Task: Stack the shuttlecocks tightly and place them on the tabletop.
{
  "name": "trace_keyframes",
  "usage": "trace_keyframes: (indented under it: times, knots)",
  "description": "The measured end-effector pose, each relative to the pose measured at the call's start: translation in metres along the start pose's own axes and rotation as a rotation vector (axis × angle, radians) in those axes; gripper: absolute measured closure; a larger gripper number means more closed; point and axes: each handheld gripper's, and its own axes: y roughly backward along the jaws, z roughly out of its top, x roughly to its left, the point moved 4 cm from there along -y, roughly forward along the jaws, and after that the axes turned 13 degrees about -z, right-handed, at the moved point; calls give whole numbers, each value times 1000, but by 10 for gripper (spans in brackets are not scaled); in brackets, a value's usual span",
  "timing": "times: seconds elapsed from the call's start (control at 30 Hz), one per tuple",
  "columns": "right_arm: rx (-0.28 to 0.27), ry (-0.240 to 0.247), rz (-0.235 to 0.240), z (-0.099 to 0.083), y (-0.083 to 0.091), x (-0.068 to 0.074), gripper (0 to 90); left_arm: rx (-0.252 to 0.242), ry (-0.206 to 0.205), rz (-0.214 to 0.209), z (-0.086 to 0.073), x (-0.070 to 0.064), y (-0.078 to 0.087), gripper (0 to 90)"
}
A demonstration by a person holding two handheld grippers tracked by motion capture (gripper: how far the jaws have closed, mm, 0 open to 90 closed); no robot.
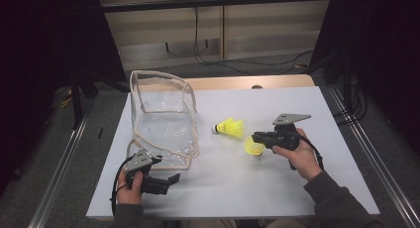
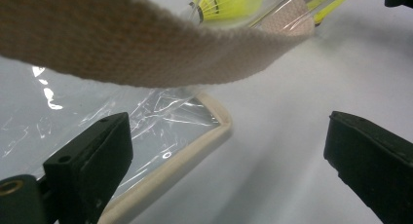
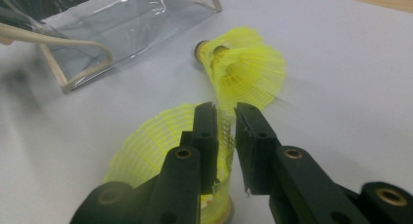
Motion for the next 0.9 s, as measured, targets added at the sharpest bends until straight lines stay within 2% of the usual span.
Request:
trace_keyframes:
  times: [0.47,0.7,0.9]
  knots:
    - [-14,-8,-66,-7,5,-14,690,3,3,0,-1,0,-1,38]
    - [-16,13,-115,-8,8,-18,622,4,3,-2,-1,0,-1,38]
    - [-21,1,-145,-11,9,-24,592,5,2,0,-1,0,-1,38]
